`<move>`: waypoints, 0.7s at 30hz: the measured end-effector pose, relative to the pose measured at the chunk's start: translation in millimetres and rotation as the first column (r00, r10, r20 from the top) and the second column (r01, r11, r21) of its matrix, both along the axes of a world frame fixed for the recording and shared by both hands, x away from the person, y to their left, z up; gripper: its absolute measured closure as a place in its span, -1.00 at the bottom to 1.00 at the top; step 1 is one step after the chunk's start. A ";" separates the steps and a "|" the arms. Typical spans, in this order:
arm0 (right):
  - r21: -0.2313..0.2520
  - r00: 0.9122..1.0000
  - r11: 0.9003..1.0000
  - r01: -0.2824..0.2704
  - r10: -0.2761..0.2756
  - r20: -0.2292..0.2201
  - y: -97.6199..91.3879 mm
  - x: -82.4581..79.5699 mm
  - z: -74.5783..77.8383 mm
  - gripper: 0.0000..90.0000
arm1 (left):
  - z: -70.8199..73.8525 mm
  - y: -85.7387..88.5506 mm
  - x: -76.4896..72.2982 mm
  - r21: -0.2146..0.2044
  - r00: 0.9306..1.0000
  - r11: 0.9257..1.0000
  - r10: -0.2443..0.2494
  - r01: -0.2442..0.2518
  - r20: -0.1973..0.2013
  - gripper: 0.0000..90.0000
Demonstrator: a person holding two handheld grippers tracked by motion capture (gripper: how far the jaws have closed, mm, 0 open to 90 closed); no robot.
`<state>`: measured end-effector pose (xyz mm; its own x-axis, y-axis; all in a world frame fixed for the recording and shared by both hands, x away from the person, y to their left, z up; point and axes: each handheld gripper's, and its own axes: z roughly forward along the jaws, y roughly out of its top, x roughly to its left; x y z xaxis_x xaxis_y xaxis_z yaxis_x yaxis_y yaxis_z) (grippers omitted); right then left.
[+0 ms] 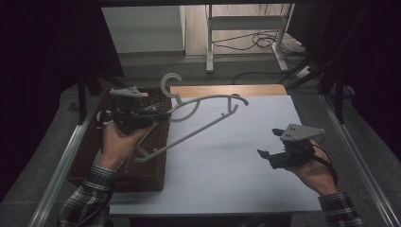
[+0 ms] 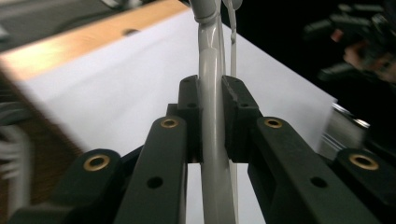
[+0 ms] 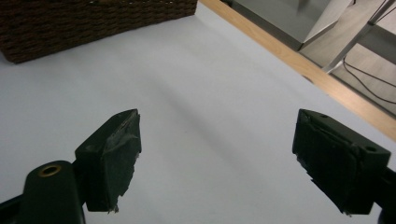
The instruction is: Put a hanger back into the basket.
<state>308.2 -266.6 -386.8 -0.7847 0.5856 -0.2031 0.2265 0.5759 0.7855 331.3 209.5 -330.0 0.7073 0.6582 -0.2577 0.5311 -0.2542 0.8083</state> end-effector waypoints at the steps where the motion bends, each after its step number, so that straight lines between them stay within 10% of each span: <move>1: 0.005 1.000 1.000 0.000 0.000 -0.003 0.1 -1.7 -3.0 -0.64 | 1.1 8.0 -0.4 0.003 1.000 1.000 0.021 -0.021 0.007 0.79; 11: 0.035 0.999 0.999 -0.004 0.006 -0.039 -0.8 -11.5 -27.2 -0.63 | -2.8 84.8 0.3 0.013 0.976 0.978 0.209 -0.210 0.056 0.79; 21: 0.042 0.998 0.999 -0.001 0.004 -0.065 -4.3 -14.8 -36.6 -0.63 | -43.6 136.5 0.7 0.017 0.935 0.935 0.354 -0.355 0.026 0.79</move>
<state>293.3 -270.9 -423.5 -0.7968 0.5909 -0.1266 0.2767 0.5429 0.7929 331.9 346.1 -373.6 0.4322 0.8723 -0.2285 0.5722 -0.0695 0.8172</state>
